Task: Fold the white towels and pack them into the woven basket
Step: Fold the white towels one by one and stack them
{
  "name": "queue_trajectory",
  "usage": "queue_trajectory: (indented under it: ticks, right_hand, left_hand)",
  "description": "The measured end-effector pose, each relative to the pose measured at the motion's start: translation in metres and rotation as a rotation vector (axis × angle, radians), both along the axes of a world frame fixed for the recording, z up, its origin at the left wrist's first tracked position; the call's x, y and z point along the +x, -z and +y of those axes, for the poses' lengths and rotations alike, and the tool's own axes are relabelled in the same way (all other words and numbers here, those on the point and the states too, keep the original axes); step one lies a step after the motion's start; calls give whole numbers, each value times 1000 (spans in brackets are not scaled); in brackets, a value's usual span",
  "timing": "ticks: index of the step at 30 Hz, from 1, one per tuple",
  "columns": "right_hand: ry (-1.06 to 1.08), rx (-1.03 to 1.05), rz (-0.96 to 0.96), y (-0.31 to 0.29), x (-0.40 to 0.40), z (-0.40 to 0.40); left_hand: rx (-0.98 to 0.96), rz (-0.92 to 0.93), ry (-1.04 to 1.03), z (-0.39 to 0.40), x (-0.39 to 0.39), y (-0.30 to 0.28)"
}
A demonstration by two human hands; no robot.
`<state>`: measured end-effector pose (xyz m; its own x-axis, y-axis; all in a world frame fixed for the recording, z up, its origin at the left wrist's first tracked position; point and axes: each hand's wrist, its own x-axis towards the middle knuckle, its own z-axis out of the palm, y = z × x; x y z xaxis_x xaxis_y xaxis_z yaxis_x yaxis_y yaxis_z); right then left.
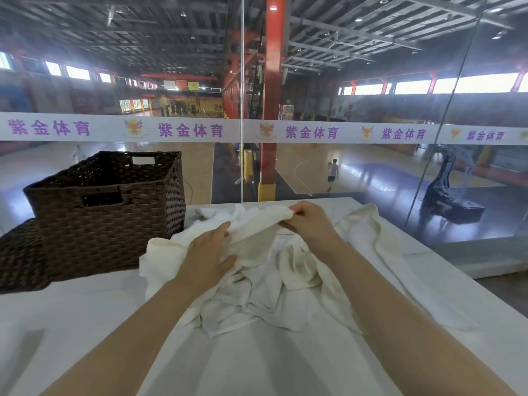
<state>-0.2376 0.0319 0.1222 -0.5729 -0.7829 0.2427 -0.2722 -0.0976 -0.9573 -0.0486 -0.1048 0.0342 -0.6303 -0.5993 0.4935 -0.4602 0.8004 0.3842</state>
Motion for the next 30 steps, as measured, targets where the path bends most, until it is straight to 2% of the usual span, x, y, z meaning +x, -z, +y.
queue_trajectory:
  ticks: [3, 6, 8, 11, 14, 18, 20, 25, 30]
  right_hand:
    - [-170, -42, -138, -7, 16, 6]
    - [-283, -62, -160, -10, 28, 12]
    - [-268, -62, -79, -10, 32, 18]
    - [-244, 8, 135, -3, 36, 25]
    - [-324, 119, 310, 6, 51, 31]
    - [-370, 242, 421, 28, 85, 26]
    - [-360, 278, 547, 42, 101, 21]
    - [-517, 439, 686, 69, 121, 27]
    - [-532, 464, 731, 92, 121, 47]
  left_hand:
    - [91, 79, 131, 18, -5, -20]
    - [63, 154, 131, 37, -1, -35]
    - [33, 241, 126, 49, 9, -45]
    - [122, 327, 146, 61, 31, -60]
    - [179, 427, 152, 77, 55, -79]
    - [229, 526, 144, 101, 88, -103]
    - [246, 561, 136, 110, 109, -106]
    - [305, 740, -91, 113, 170, -94]
    - [396, 873, -235, 113, 233, -68]
